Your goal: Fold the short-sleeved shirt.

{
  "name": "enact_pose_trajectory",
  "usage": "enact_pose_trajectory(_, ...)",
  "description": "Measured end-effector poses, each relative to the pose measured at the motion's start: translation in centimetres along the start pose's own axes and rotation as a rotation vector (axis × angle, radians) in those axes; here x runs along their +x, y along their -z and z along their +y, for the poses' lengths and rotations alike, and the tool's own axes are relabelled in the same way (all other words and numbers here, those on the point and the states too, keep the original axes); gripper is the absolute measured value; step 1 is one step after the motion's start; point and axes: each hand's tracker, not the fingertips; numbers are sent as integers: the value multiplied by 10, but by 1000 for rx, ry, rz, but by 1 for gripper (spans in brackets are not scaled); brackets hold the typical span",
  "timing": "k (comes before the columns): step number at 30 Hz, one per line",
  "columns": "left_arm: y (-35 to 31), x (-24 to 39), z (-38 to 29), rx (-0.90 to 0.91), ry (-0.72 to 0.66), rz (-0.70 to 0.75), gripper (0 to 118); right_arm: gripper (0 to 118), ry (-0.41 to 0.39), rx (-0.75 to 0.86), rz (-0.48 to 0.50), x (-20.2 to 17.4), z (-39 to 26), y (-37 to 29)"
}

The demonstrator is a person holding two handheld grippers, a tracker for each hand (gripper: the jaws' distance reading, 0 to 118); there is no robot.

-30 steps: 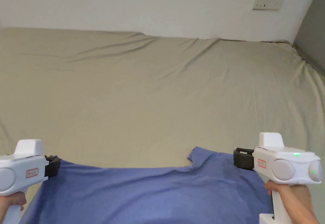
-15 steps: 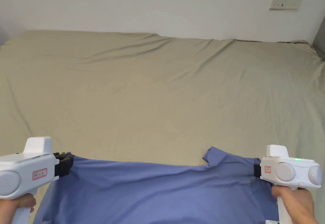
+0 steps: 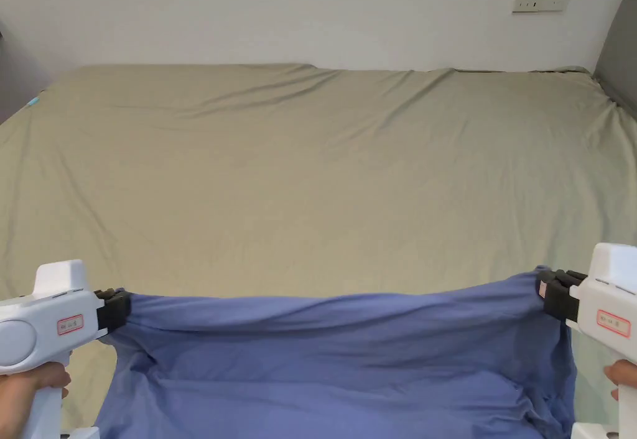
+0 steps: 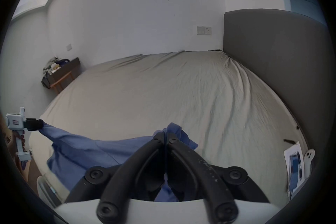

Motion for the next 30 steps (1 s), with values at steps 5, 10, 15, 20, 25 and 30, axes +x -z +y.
enact_pose_trajectory(5, -25, -12, -44, -33, -48, 5, 5, 4, 47, -38, 43, 13, -54, -43)
enact_pose_trajectory(10, -26, -18, -94, -98, -82, 29, 5, 4, 78, -106, 10, 19, -113, -57)
enact_pose_trajectory(15, -6, -17, -132, -197, -49, 86, 5, 4, 128, -177, -56, 23, -161, -42)
enact_pose_trajectory(20, 16, -24, -155, -246, -42, 118, 5, 4, 144, -222, -107, 21, -184, -25)
enact_pose_trajectory(25, 2, -18, -137, -231, -54, 126, 70, 46, 116, -196, -126, 9, -166, -38)
enact_pose_trajectory(30, -50, 4, -88, 10, -106, -18, 110, 107, -11, 44, -162, -21, -104, -74)
